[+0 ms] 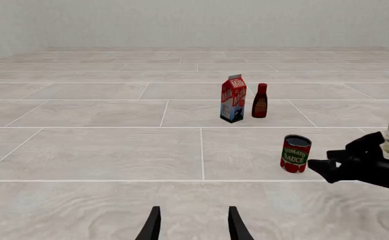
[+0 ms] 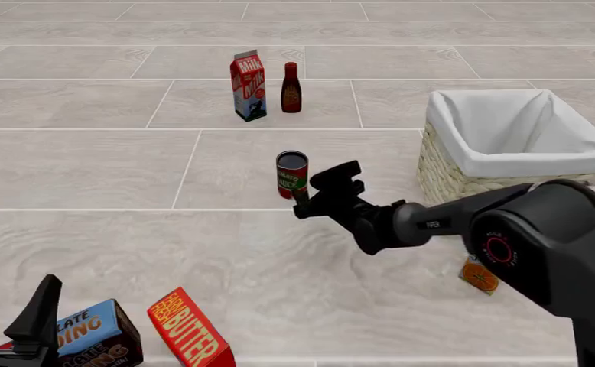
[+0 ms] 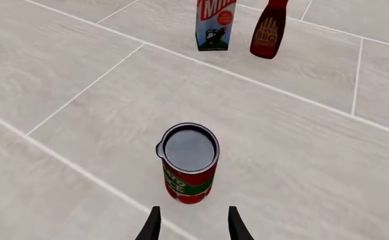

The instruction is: Pick the tomato sauce and place it in the basket.

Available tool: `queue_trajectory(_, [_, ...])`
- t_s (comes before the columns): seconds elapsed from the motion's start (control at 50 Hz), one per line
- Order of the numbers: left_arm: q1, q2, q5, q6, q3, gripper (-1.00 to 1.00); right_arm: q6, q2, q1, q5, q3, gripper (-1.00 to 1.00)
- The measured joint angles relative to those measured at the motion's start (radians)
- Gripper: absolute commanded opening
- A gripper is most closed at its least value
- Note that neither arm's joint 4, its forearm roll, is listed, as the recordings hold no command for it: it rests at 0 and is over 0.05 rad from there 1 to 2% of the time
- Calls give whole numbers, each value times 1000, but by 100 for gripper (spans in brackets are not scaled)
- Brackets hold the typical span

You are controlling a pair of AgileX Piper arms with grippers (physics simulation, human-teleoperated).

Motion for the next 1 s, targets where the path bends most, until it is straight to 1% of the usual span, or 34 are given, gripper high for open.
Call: queue_trajectory(1.0, [0,0,0,0,0,100,-13,52,14,47,-89,100])
